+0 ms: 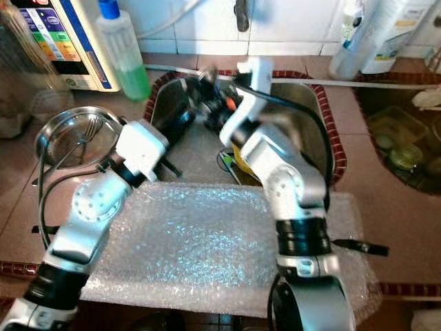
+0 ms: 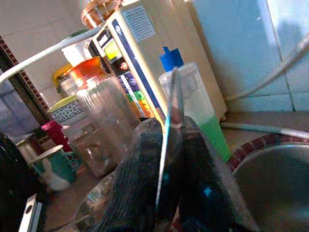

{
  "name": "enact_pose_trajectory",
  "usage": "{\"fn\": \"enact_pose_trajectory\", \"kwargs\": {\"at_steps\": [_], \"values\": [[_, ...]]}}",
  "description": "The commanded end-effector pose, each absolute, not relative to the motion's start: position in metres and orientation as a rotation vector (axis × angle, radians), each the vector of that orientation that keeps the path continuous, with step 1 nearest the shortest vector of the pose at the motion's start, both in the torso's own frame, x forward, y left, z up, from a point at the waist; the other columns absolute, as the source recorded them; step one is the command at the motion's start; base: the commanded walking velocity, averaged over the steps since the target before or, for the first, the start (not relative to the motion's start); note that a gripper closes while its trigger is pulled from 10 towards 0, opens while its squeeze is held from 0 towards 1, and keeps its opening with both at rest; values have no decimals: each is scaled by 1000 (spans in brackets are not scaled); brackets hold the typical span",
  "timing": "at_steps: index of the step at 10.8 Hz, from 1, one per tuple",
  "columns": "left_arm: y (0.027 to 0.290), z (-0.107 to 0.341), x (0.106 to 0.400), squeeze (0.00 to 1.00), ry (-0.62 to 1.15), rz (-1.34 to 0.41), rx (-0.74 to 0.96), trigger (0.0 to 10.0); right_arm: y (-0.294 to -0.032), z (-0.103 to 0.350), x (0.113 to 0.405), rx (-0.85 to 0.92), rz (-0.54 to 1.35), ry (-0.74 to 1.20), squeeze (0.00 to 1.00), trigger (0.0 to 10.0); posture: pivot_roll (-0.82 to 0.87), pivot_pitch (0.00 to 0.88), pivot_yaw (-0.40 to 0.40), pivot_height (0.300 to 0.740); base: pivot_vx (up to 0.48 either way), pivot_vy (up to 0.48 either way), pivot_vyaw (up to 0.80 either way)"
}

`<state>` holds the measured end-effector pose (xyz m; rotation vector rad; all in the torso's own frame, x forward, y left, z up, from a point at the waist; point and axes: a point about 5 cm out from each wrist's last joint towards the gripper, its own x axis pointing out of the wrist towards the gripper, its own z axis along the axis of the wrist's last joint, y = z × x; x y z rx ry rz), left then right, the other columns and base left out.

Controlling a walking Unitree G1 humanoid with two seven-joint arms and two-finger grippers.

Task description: Kitchen organization

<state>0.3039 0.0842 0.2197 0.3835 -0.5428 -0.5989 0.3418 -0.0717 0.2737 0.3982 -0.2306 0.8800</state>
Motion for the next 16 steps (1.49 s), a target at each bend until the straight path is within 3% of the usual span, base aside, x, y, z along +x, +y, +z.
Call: {"fn": "enact_pose_trajectory", "kwargs": {"at_steps": [1, 6, 10, 11, 14, 15, 16], "values": [[74, 220, 291, 1000, -604, -687, 386, 10000, -95, 279, 351, 366, 719, -282, 0, 0, -130, 224, 61, 740, 0, 0, 0], [80, 221, 297, 1000, -600, -722, 384, 10000, -108, 279, 365, 304, 594, -326, 0, 0, -129, 232, 75, 740, 0, 0, 0], [104, 230, 320, 1000, -535, -737, 434, 10000, -149, 254, 377, 42, 475, -257, 0, 0, -127, 245, 92, 740, 0, 0, 0], [109, 232, 328, 1000, -497, -763, 452, 10000, -164, 237, 378, -120, 452, -216, 0, 0, -129, 248, 101, 740, 0, 0, 0], [124, 223, 337, 1000, -436, -791, 516, 10000, -187, 192, 378, -292, 428, -68, 0, 0, -135, 248, 104, 740, 0, 0, 0], [127, 219, 339, 1000, -419, -774, 519, 10000, -192, 181, 377, -316, 409, -26, 0, 1059, -135, 246, 104, 740, 0, 0, 0], [128, 218, 339, 1000, -419, -767, 518, 10000, -196, 174, 376, -299, 392, -3, 1000, 5020, -137, 246, 103, 740, 0, 0, 0]]}}
